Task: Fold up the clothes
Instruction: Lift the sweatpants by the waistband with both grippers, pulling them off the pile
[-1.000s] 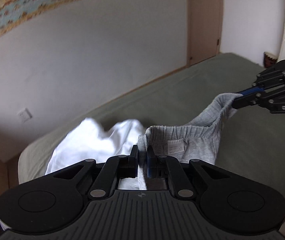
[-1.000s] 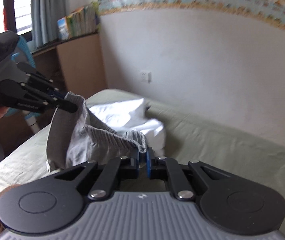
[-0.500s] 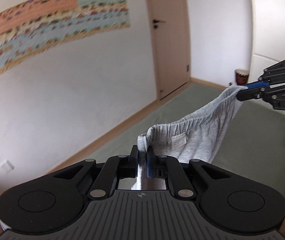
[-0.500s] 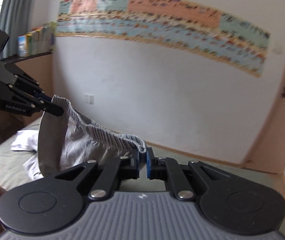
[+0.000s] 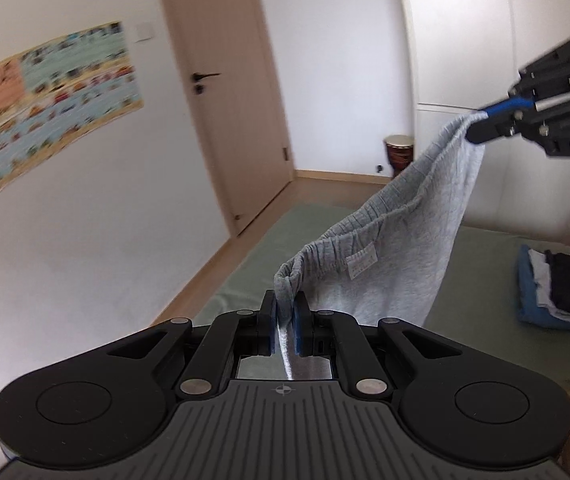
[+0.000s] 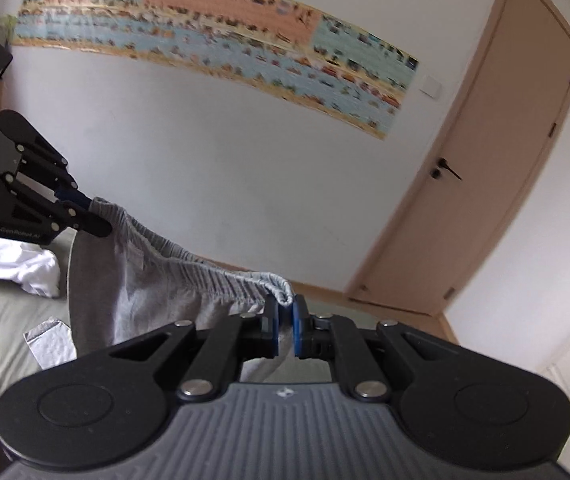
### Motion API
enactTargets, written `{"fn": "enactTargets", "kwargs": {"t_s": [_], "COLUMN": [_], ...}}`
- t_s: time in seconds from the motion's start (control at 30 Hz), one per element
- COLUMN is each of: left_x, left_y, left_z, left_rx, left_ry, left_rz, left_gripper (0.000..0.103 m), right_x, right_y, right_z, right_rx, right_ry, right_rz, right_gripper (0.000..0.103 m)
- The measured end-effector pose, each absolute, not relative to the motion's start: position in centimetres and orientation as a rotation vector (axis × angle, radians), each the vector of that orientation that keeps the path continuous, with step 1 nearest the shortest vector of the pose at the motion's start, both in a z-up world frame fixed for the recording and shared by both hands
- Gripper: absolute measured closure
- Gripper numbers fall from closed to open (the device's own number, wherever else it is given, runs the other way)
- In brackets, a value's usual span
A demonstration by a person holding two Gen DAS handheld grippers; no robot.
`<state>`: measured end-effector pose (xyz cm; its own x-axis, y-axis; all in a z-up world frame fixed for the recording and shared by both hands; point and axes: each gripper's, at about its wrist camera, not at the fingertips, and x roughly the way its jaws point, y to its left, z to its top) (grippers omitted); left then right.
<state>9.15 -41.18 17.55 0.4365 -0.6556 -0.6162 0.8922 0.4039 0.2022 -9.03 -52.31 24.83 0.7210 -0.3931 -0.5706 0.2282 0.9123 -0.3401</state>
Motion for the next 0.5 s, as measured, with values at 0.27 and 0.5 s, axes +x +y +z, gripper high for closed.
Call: {"fn": "enactTargets", "kwargs": {"t_s": [0.27, 0.5], "left_x": [8.3, 12.7], "left_y": [-44.3, -48.1], "left_z": [20.0, 17.2], "left_rx": [0.559, 0.580], "left_ry": [0.487, 0.553], "left_rz": [-1.051, -0.993], "left_gripper": [0.096, 0.096], "right_x": [-10.9, -5.7], "right_y": [-54.1, -58.5], "right_z": [28.9, 24.6], "right_rx": [-0.326, -0.267], "right_ry": [0.682, 0.712], "right_rz": [-0.388, -0.439], "right_gripper": [0.096, 0.096]}}
